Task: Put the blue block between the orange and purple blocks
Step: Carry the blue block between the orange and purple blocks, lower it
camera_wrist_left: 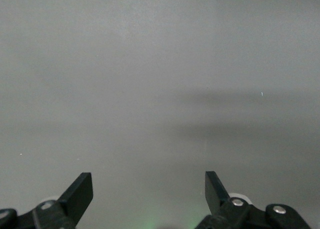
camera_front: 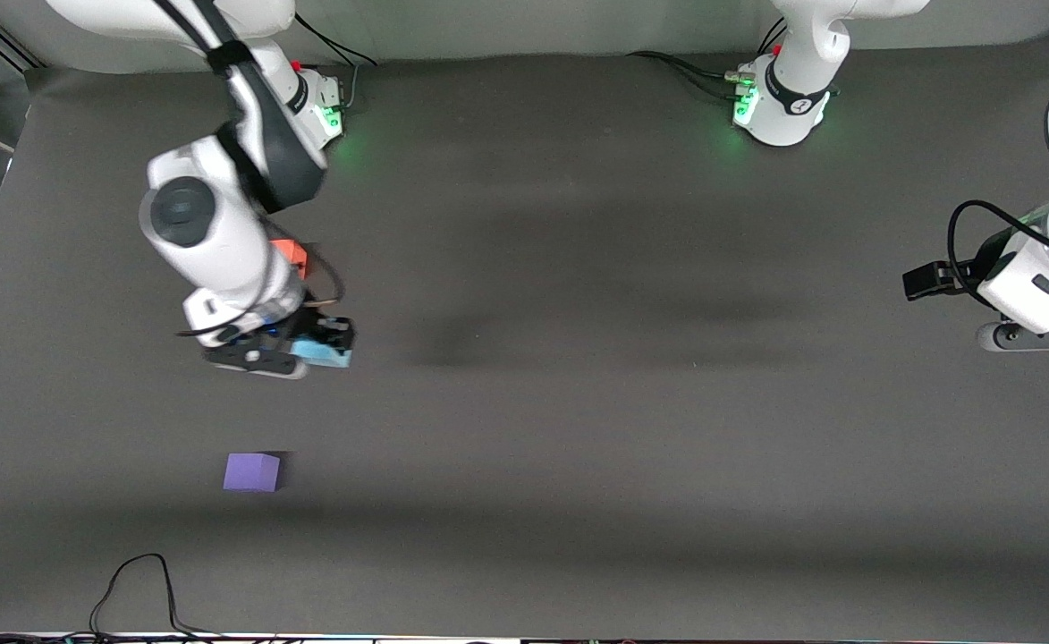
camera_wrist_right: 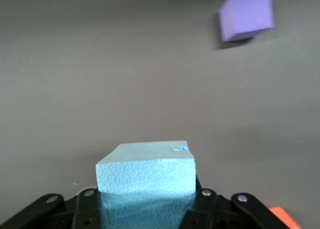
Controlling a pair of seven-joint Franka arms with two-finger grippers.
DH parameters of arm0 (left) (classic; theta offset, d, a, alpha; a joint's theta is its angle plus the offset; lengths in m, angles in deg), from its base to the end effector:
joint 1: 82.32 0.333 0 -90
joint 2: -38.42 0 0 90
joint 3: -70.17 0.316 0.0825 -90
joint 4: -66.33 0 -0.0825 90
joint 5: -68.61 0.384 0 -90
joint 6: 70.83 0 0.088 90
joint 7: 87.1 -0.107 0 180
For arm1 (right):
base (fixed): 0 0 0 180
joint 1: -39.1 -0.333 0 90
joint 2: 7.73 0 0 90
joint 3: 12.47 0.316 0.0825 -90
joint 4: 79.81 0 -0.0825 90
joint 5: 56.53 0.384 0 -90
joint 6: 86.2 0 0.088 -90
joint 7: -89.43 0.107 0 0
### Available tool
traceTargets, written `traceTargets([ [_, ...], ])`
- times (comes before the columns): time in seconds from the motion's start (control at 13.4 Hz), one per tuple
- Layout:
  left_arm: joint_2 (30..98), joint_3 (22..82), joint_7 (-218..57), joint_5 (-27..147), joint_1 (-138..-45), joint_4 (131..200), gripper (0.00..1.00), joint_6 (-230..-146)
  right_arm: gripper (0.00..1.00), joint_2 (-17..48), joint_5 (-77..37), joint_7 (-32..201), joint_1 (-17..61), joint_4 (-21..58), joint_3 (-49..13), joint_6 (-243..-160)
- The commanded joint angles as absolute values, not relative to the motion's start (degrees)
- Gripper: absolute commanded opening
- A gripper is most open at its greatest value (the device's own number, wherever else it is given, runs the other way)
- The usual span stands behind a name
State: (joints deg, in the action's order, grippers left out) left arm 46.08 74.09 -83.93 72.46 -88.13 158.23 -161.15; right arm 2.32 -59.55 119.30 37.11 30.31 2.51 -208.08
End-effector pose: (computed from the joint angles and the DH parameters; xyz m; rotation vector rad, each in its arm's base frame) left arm 0.5858 -0.0144 0.5335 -3.0489 -0.0254 0.2406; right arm 0.5767 0.1676 0.4072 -3.1109 0.3165 -0.0522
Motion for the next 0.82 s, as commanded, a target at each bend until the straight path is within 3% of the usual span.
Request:
traceTargets([
  [0.0,45.28,74.39,-84.99,72.03,-88.30,159.05,1.00,-160.83,0.39,-0.52,-56.00,109.59,36.38,32.52,-4.18,-205.40],
  [0.22,45.28,74.39,-84.99,72.03,-88.30,159.05,1.00,-160.83,0.39,-0.88,-56.00,101.49,36.38,37.51,-8.85,-207.13],
  [0.3,45.28,74.39,-84.99,72.03,-88.39,159.05,1.00,-160.83,0.39,-0.88,-56.00,98.34,36.46,41.70,-10.87,-211.84],
  [0.52,45.28,74.30,-84.99,72.03,-88.39,159.05,1.00,-160.74,0.39,2.36,-56.00,96.11,36.64,47.89,-11.68,-222.67],
  [0.75,45.28,74.30,-84.99,72.03,-88.39,159.05,1.00,-160.74,0.40,5.79,-56.00,96.02,36.81,49.38,-11.68,-227.60],
])
